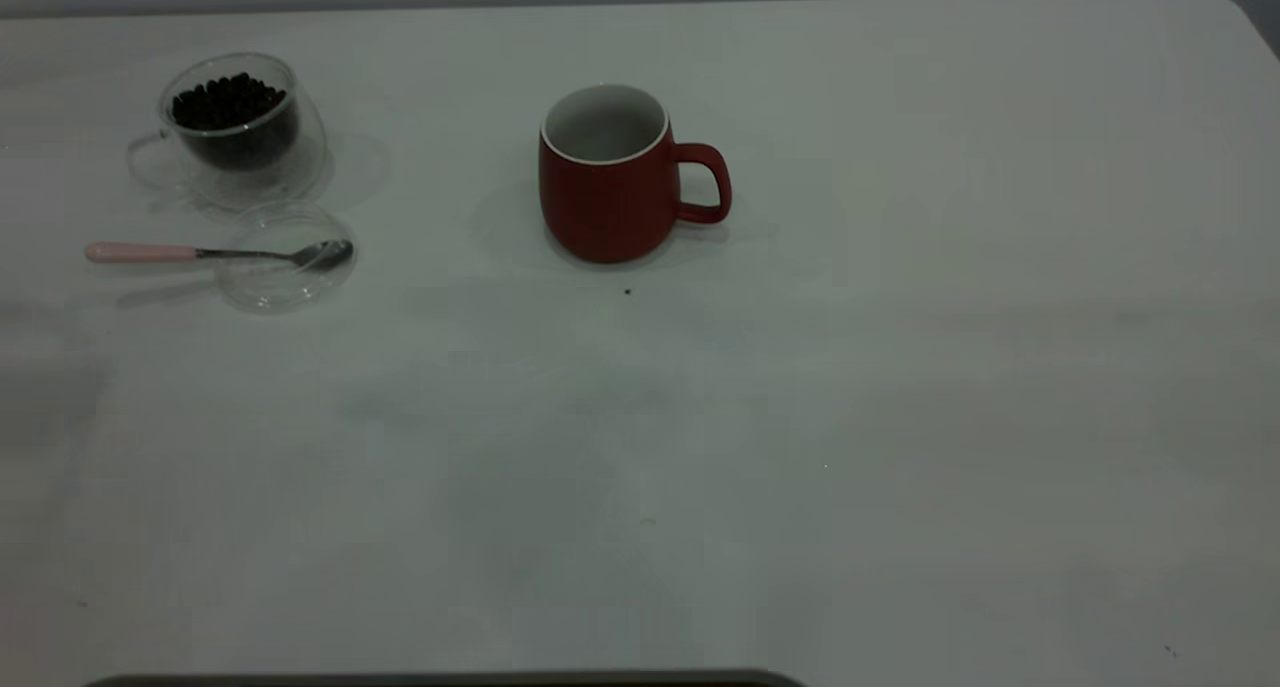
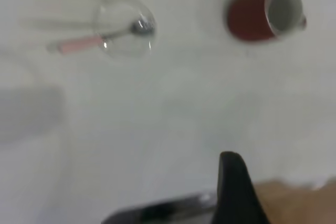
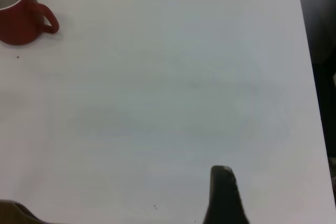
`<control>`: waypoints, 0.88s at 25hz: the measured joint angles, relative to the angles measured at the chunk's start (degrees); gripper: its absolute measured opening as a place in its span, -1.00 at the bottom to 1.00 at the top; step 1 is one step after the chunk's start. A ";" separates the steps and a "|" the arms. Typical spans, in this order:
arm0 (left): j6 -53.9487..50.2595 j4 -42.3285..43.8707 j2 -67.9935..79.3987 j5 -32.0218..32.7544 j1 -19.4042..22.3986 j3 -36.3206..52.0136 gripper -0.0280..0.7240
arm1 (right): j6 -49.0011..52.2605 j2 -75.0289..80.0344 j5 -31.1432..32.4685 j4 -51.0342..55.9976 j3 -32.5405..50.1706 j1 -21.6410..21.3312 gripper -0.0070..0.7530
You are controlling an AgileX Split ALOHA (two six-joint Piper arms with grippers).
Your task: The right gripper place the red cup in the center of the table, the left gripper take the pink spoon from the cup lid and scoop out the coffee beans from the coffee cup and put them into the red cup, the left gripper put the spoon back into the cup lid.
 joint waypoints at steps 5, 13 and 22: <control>-7.38 15.04 -20.14 0.36 -7.81 8.65 0.44 | 0.00 0.00 0.02 0.00 0.00 0.00 0.48; -16.05 29.22 -51.95 0.11 -12.43 27.34 0.44 | 0.00 0.00 0.02 0.00 0.00 0.00 0.48; -18.82 29.97 -69.87 0.11 -16.46 39.78 0.44 | 0.00 0.00 0.02 0.00 0.00 0.00 0.48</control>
